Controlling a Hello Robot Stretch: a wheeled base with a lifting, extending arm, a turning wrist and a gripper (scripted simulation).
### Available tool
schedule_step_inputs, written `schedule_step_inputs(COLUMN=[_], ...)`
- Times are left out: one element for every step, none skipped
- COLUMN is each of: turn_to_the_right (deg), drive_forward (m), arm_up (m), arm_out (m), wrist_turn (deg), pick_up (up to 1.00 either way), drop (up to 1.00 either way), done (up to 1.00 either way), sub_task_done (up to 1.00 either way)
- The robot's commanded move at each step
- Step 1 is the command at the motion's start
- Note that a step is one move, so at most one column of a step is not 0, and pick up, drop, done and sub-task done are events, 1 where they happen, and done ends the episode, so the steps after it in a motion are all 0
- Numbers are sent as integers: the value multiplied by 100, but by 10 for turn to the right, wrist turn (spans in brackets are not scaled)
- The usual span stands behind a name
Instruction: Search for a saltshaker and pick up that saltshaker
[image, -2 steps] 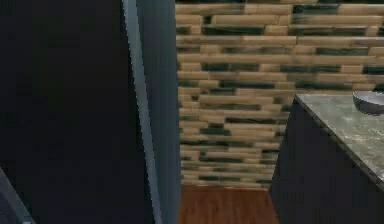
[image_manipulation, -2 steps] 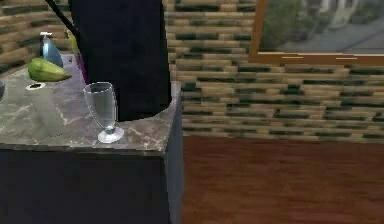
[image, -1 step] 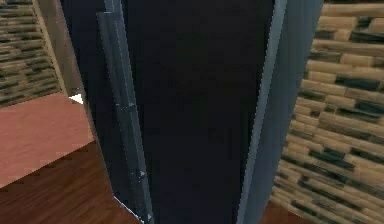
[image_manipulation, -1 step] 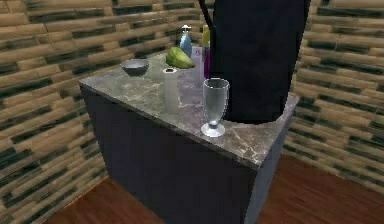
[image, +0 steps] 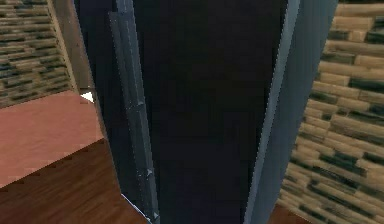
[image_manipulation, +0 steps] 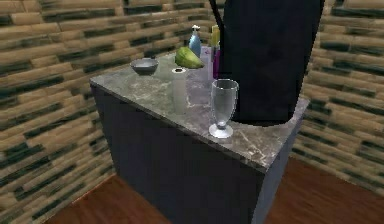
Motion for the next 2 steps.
schedule_step_inputs(turn_to_the_right=[450, 120], drive_forward=[0, 0], arm_up=[0, 0], arm_out=[0, 0], wrist_turn=[0, 0], pick_up=[0, 0], drop=[0, 0], done=[0, 0], sub_task_done=[0, 0])
